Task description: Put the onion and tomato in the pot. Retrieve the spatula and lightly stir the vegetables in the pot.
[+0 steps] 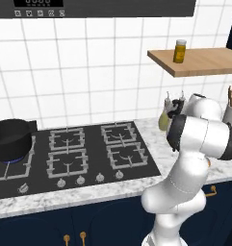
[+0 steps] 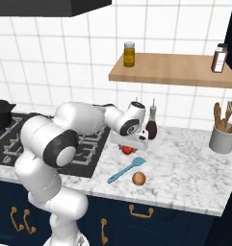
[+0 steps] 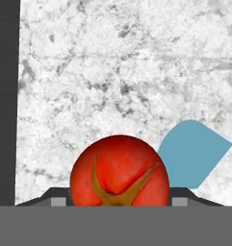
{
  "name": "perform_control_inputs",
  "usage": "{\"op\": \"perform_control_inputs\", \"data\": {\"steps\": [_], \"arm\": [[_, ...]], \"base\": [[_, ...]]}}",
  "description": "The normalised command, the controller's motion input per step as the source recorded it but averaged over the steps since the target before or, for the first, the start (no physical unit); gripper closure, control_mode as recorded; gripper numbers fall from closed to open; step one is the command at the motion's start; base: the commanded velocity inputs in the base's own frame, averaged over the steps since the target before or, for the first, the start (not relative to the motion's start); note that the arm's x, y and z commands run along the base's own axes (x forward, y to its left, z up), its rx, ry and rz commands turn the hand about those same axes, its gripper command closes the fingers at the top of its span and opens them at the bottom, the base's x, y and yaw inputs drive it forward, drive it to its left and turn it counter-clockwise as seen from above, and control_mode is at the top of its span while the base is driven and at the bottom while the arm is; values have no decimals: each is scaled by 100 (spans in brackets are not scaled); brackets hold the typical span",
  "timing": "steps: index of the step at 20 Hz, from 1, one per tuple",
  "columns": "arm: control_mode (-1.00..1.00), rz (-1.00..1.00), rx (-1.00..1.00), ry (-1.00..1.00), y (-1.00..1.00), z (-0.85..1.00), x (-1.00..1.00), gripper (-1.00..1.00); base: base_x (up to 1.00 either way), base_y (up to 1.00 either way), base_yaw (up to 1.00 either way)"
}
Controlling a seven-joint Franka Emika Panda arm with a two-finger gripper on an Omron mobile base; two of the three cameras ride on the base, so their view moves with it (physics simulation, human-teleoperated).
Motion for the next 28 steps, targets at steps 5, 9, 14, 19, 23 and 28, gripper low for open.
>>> {"op": "perform_control_inputs", "data": {"steps": [5, 9, 14, 19, 23, 28], "arm": [[-100, 0, 5, -17, 0, 63, -85, 100], [-100, -6, 0, -1, 0, 96, -100, 100], [-100, -7, 0, -12, 0, 72, -100, 100], [-100, -4, -4, -2, 17, 50, -68, 100], [-100, 0, 0, 0, 4, 0, 0, 100], [-100, 0, -3, 5, 84, 62, -24, 100]], "base": [[0, 0, 0], [0, 0, 0], [0, 0, 0], [0, 0, 0], [0, 0, 0], [0, 0, 0]]}}
